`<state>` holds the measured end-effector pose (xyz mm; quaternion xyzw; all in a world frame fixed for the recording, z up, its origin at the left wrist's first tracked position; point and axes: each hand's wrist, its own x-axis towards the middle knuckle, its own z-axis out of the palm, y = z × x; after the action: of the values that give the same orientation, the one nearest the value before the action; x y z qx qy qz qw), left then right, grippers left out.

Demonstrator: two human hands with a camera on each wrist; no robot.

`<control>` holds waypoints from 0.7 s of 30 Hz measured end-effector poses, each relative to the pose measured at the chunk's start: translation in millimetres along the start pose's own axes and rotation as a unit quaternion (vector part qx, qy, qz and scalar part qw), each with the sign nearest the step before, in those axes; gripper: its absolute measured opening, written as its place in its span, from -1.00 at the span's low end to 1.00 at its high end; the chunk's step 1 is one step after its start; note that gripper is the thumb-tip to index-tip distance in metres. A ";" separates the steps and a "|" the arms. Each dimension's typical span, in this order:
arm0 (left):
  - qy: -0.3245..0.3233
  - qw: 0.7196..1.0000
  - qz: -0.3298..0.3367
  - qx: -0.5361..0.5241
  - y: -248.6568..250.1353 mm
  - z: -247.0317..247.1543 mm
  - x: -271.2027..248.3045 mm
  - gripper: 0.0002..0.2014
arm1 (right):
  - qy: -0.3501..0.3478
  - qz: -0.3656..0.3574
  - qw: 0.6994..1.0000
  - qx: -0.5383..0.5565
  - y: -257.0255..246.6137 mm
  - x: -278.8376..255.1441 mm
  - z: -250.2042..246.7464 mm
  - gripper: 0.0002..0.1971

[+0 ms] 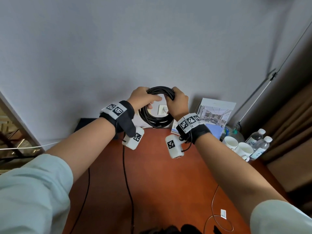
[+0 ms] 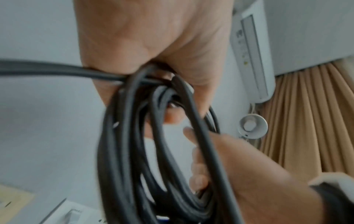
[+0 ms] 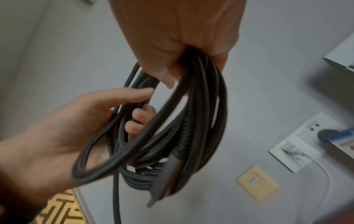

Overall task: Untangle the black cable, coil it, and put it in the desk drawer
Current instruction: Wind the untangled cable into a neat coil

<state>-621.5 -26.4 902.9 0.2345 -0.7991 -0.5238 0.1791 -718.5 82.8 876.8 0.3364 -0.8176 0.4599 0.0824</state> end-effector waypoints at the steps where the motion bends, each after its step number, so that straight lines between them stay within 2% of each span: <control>1: -0.034 0.999 -0.001 -0.030 -2.2 -1.8 -2.0 -0.78 | 0.004 0.030 0.999 0.023 2.5 -1.8 0.3 -0.84; 5: -0.129 0.985 0.004 -0.112 -9.7 -1.9 -13.3 -0.84 | 0.014 0.119 0.987 0.112 13.2 -7.9 -3.5 -0.81; 7: -0.127 0.979 0.007 -0.161 -12.4 2.8 -15.4 -0.82 | 0.019 0.143 0.977 0.155 14.4 -13.6 -5.1 -0.83; 9: -0.092 0.983 0.025 -0.155 -12.0 7.0 -12.9 -0.88 | 0.010 0.150 0.973 0.175 14.3 -16.8 -6.9 -0.87; 10: -0.070 0.989 0.040 -0.126 -10.3 8.0 -10.9 -0.87 | 0.000 0.139 0.979 0.148 14.2 -15.6 -8.4 -0.89; 12: -0.045 0.996 0.075 0.004 -4.1 7.5 -9.3 -0.80 | -0.025 0.084 0.994 0.066 10.0 -10.5 -13.3 -0.89; 14: -0.046 0.981 0.115 0.147 4.2 7.7 -10.9 -0.79 | -0.043 0.002 0.999 -0.014 3.4 -4.3 -17.3 -0.90; 15: -0.044 0.973 0.133 0.183 7.8 8.4 -12.1 -0.82 | -0.046 -0.038 0.997 -0.058 -0.7 -2.5 -18.4 -0.92; 18: -0.005 0.975 0.145 0.171 11.5 11.1 -12.9 -0.82 | -0.026 -0.093 0.989 -0.114 -7.3 -0.3 -19.5 -0.95; 21: 0.023 0.987 0.110 0.113 7.5 11.9 -10.8 -0.73 | -0.009 -0.040 0.996 -0.083 -0.2 -2.2 -15.0 -0.90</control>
<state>-620.3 -8.8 904.8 0.1758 -0.8696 -0.4018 0.2268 -719.3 95.9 884.4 0.3646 -0.8398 0.3835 0.1213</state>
